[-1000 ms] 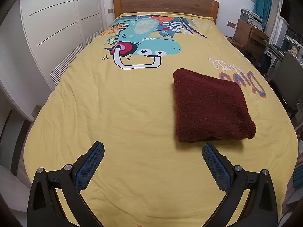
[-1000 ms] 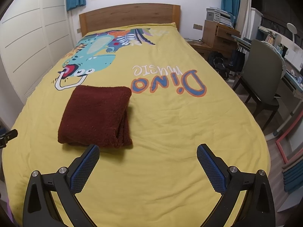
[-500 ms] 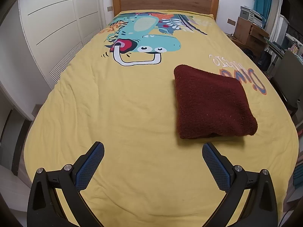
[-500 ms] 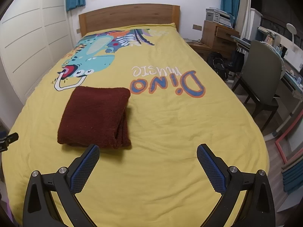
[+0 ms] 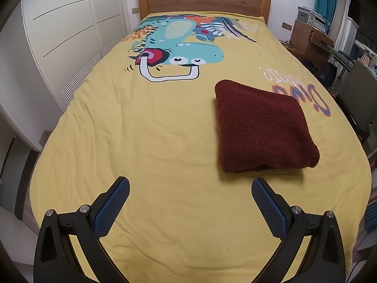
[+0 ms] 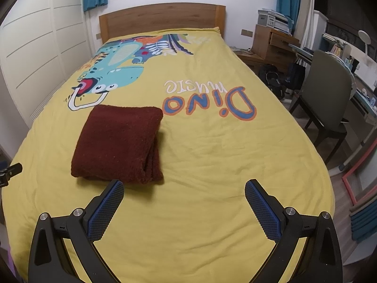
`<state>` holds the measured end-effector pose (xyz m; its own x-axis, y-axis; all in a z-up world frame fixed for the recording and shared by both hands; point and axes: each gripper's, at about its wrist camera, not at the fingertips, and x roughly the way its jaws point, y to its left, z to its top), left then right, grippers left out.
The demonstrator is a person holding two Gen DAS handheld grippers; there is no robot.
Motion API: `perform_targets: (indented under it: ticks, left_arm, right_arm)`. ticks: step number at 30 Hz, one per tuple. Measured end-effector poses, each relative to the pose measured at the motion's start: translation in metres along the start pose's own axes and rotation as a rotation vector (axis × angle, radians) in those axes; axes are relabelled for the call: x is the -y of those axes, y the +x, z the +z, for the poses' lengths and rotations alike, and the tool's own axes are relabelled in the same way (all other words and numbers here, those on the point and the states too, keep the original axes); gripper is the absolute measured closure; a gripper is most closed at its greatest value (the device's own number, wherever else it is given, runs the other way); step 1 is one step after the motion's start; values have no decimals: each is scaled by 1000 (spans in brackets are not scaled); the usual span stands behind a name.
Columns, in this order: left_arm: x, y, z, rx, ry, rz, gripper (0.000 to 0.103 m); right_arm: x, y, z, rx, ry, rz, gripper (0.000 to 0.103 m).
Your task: Fold small clothes
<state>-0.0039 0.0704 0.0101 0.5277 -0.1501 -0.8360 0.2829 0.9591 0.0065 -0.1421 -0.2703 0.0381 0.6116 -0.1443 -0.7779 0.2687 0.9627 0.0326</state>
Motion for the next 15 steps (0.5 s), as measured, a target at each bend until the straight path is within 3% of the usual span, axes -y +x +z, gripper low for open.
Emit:
perform_targets:
  ticks: [15]
  left_arm:
    - [1, 1, -1, -9, 4, -5, 1]
  right_arm:
    - [-1, 5, -3, -21, -14, 8, 1]
